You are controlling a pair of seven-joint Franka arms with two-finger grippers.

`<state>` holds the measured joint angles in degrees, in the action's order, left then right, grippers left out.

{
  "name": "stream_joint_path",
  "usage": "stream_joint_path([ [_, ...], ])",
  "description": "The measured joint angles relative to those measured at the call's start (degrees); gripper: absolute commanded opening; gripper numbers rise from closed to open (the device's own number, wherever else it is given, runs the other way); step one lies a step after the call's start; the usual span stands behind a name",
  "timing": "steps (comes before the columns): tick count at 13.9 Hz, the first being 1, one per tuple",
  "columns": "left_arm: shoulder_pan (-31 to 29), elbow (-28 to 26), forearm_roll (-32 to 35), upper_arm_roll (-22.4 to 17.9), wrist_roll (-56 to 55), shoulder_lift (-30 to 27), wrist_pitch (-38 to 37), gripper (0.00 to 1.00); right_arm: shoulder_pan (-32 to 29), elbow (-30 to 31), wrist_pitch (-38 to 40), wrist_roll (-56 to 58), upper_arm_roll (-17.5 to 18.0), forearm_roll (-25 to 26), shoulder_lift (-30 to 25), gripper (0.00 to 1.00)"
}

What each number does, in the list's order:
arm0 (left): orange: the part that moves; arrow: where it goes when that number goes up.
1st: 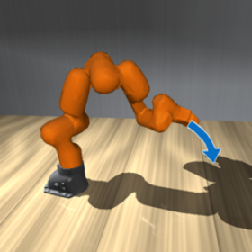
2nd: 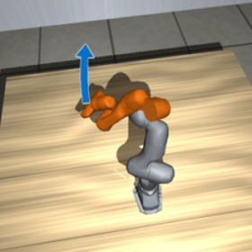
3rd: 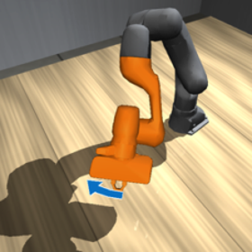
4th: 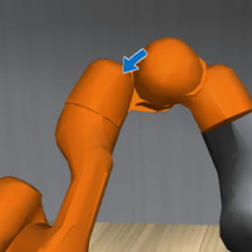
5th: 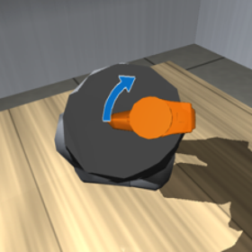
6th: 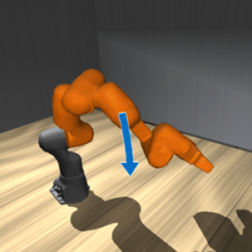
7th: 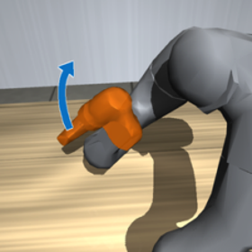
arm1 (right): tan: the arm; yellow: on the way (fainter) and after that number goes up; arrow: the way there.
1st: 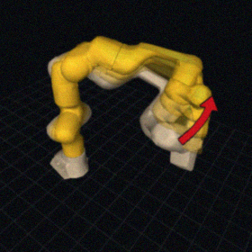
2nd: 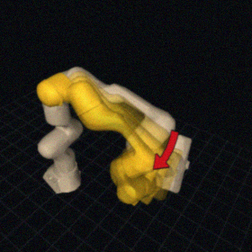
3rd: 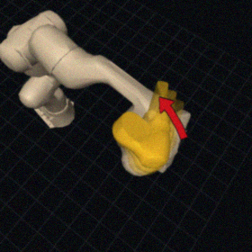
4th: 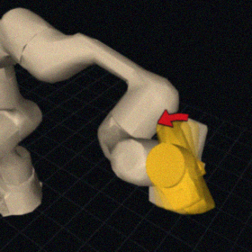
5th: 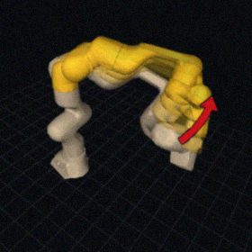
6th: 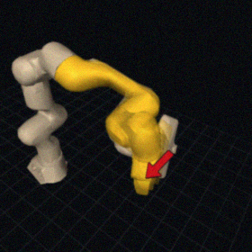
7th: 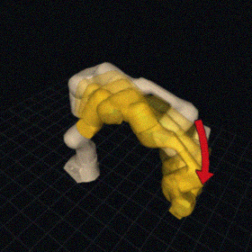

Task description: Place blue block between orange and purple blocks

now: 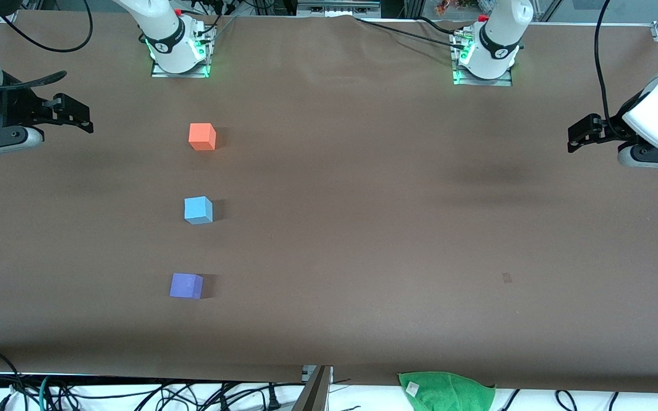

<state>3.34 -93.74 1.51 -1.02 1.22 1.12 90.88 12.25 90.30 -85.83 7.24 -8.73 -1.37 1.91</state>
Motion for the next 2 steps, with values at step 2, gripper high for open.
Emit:
stream_joint_path([
  [2, 0.0, 0.0, 0.0, 0.0, 0.0, 0.0, 0.0, 1.00, 0.0, -0.3, -0.1, 0.0, 0.1, 0.0, 0.0, 1.00],
])
